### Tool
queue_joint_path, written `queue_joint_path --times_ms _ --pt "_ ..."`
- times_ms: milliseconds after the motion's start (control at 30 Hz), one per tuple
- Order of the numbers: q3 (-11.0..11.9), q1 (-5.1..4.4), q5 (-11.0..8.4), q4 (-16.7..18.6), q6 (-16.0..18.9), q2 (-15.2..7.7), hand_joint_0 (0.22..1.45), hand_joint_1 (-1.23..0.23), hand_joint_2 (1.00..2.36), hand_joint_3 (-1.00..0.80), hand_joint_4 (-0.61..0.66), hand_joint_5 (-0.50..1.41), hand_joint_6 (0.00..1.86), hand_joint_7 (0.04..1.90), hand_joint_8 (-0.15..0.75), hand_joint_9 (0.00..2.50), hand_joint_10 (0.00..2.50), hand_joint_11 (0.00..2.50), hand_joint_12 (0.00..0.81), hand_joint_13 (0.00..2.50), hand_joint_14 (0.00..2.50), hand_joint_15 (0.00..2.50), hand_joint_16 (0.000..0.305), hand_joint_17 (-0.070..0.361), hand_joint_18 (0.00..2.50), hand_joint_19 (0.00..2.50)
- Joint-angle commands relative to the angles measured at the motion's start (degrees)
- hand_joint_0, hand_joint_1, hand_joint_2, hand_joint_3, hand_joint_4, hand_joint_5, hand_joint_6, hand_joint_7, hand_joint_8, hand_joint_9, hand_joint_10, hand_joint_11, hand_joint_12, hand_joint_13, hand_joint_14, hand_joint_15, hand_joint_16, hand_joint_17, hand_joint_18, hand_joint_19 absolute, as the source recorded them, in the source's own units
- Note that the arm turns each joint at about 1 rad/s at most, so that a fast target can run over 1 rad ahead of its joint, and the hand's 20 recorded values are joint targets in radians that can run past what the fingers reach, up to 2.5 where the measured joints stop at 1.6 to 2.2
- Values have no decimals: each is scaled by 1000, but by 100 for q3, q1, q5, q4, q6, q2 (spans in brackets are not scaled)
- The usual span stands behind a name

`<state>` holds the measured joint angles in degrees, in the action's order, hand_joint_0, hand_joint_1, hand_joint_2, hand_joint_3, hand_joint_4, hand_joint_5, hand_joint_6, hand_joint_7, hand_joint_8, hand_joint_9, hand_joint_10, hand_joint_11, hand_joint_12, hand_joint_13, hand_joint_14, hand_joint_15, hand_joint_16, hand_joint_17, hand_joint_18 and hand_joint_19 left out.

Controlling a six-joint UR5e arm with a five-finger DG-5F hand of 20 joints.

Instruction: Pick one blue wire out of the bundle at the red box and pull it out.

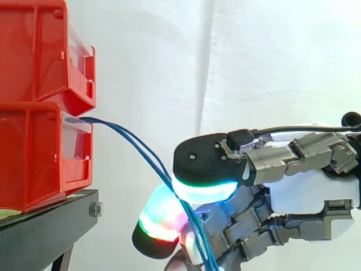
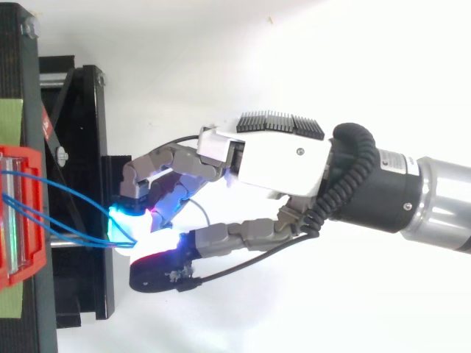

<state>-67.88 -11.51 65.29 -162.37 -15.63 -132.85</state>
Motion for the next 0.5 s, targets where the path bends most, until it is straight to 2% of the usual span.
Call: queue_joint_path --times_ms 0,467 --pt "2 17 1 -260 -1 75 599 -755 1023 -117 131 -116 842 924 229 997 25 612 358 731 22 496 58 131 625 774" --pt "2 17 -25 -664 -10 330 609 -771 1024 -109 106 -125 859 877 229 999 26 628 355 737 23 509 58 131 628 772"
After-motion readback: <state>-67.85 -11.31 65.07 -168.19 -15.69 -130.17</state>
